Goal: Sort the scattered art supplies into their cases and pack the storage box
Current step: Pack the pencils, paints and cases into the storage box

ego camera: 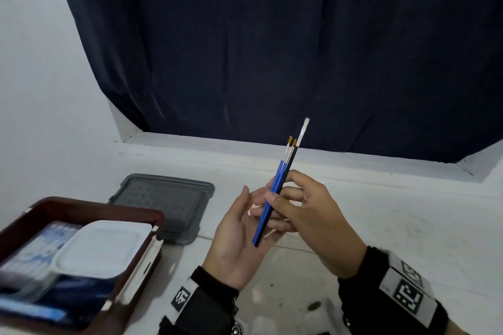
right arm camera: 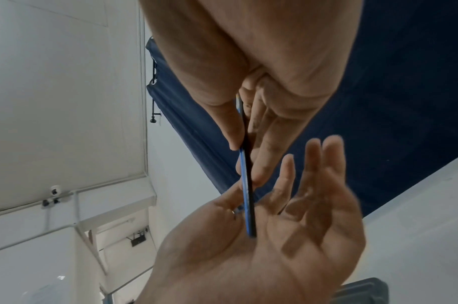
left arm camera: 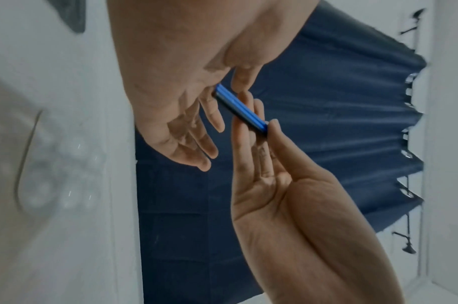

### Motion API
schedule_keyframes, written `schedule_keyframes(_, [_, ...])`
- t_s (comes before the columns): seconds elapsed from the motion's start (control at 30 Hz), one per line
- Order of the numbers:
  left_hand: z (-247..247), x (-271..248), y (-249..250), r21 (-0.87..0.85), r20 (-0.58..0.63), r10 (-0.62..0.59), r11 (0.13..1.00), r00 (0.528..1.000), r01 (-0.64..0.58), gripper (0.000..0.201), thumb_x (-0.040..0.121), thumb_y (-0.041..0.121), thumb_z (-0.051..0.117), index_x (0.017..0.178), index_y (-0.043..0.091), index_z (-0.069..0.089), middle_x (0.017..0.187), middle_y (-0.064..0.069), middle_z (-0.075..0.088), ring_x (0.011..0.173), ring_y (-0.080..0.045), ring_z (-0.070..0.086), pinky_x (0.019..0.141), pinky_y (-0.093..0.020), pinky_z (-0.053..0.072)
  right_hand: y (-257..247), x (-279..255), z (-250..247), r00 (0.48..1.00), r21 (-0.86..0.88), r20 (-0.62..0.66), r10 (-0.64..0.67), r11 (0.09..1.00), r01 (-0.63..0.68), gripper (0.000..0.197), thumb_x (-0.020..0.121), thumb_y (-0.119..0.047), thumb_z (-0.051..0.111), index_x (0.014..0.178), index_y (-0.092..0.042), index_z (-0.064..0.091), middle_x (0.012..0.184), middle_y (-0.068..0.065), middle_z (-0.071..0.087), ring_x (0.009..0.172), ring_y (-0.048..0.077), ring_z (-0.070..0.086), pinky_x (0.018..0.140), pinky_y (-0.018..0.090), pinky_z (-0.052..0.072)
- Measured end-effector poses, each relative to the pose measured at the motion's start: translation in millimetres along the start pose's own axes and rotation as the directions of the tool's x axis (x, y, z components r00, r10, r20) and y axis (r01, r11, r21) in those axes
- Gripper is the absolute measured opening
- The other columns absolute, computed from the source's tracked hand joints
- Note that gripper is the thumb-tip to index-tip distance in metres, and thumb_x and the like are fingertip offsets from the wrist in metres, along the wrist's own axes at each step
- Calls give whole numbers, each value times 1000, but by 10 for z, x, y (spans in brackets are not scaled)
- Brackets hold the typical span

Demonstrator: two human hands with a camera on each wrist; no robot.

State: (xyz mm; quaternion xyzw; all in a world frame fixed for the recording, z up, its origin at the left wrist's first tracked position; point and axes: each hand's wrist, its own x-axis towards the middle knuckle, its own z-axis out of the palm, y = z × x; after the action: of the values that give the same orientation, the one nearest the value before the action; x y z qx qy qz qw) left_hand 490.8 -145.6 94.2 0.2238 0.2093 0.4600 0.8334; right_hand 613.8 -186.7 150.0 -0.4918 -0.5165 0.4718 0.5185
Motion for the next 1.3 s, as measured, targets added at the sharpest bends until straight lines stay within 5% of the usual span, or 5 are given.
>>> schedule_keyframes(0.3, [-605, -935, 1131, 515, -60, 500, 757, 864, -402, 15, 94, 21, 55, 101, 11, 63, 93, -16, 64, 74, -24, 58, 66, -36, 37, -122, 104, 981, 984, -131, 176, 20, 991, 4, 9, 96, -12, 61, 100, -4, 58, 86, 17, 71, 75, 29, 75, 64, 31, 60])
schedule_keyframes(0.5, [-1328, -1473, 2017, 890, 133, 661, 248, 738, -382, 13, 101, 30, 56, 106, 19, 61, 93, -5, 67, 84, -21, 64, 75, -37, 48, -17, 473, 2023, 935, -391, 354, 11, 910, 137, 10, 96, -13, 61, 88, -16, 55, 81, 12, 72, 72, 21, 73, 66, 37, 61])
schedule_keyframes(0.67, [-2029, -1635, 2468, 957, 280, 634, -127, 721, -260, 7, 99, 30, 56, 105, 28, 58, 93, 9, 63, 85, -13, 61, 73, -24, 46, 111, 881, 2625, 892, -756, 444, 80, 568, 325, 11, 94, -17, 60, 89, -10, 53, 79, 4, 71, 62, 15, 71, 68, 43, 59])
schedule_keyframes(1.03, [-2647, -1548, 2626, 950, 290, 371, -218, 882, -221, 18, 97, 51, 48, 113, 42, 48, 106, 18, 54, 95, -2, 59, 76, -24, 54, 393, 1205, 3162, 842, -931, 358, 404, 83, 356, 12, 81, -13, 63, 92, -12, 62, 97, 11, 68, 88, 29, 62, 66, 30, 45])
schedule_keyframes(1.3, [-2673, -1571, 2593, 925, 337, 338, -292, 879, -242, 21, 99, 51, 44, 117, 41, 46, 104, 19, 53, 89, 0, 60, 74, -26, 55, 467, 1141, 3136, 867, -942, 322, 380, 37, 334, 21, 85, -25, 64, 104, -18, 61, 104, 5, 65, 100, 26, 59, 72, 33, 45])
